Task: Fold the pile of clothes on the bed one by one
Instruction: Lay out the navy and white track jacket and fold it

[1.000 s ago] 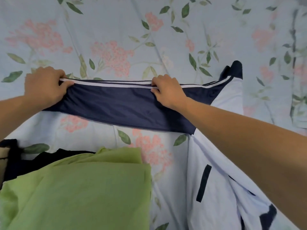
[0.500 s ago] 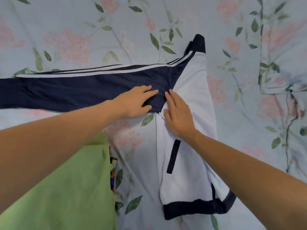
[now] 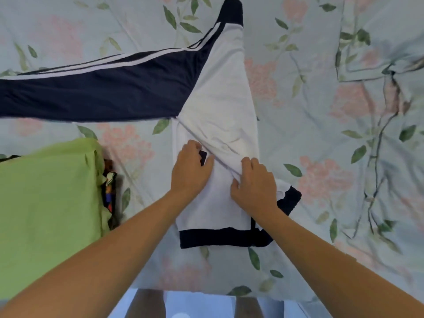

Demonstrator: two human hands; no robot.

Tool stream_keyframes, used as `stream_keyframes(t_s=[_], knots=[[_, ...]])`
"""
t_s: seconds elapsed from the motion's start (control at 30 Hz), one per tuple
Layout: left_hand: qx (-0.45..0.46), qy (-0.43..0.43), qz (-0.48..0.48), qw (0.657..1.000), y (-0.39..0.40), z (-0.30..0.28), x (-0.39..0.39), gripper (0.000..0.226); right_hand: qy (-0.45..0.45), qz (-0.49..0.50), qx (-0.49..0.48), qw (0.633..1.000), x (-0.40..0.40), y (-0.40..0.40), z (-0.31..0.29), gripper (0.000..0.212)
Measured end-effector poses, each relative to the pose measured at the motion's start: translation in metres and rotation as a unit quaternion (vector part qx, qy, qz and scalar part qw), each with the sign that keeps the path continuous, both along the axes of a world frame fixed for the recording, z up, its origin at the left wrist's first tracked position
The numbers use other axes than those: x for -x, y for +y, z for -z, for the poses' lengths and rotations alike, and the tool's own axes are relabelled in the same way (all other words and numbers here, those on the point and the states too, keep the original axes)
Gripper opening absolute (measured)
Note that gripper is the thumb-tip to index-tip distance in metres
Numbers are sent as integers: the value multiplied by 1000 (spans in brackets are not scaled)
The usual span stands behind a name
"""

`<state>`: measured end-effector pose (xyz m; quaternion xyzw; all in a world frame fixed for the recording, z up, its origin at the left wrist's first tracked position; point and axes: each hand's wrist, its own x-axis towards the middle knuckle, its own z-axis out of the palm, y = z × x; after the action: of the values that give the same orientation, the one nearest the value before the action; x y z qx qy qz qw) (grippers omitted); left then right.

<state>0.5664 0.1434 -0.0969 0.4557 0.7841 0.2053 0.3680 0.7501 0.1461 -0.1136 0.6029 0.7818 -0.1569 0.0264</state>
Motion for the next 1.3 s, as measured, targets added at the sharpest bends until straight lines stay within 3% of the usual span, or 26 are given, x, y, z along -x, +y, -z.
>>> stream_keyframes(t_s=[0.1, 0.2, 0.23, 0.3, 0.37, 0.5, 0.57, 0.63, 0.7, 0.83, 0.9, 0.97, 1.03, 1.13, 1.3], knots=[[116, -155, -134, 972, -12, 0, -31, 60, 30, 23, 17, 999, -7, -14, -7, 25], [145, -254, -211, 933, -11, -11, -43, 84, 69, 29, 15, 997, 5, -29, -25, 24], [148, -299, -223, 916, -10, -16, -44, 76, 81, 23, 24, 996, 11, -35, -32, 30], [145, -341, -227, 901, -11, -22, -43, 36, 99, 8, 64, 993, 27, -49, -46, 40], [154, -301, -219, 915, -20, -24, -35, 6, 94, -2, 134, 987, 43, -62, -58, 34], [120, -225, -214, 943, -46, -17, -7, 22, -26, -67, 250, 966, 61, -78, -69, 18], [91, -238, -228, 940, -60, -15, 1, 20, -57, -83, 272, 957, 60, -86, -67, 15], [119, -266, -221, 931, -76, -11, 6, 11, -39, -90, 252, 963, 61, -97, -62, 23], [175, -278, -184, 926, -95, -10, 9, 6, 27, -92, 232, 968, 62, -109, -57, 14], [90, -128, -150, 976, -124, 1, 20, 11, 99, -114, 281, 948, 62, -124, -44, 8], [33, -48, -137, 989, -133, 6, 24, 12, 172, -74, 162, 969, 61, -118, -38, 15], [21, -2, -117, 993, -139, 13, 23, 9, 181, -67, 50, 980, 59, -105, -28, 40], [70, 53, -63, 994, -142, 16, 20, 30, 116, -96, 63, 987, 55, -93, -14, 65], [134, 116, -5, 984, -137, 9, 24, 67, 27, -182, 102, 978, 50, -92, -1, 81], [60, 98, 1, 993, -86, -23, 68, 75, 91, -190, 110, 971, 95, -58, -23, 85]])
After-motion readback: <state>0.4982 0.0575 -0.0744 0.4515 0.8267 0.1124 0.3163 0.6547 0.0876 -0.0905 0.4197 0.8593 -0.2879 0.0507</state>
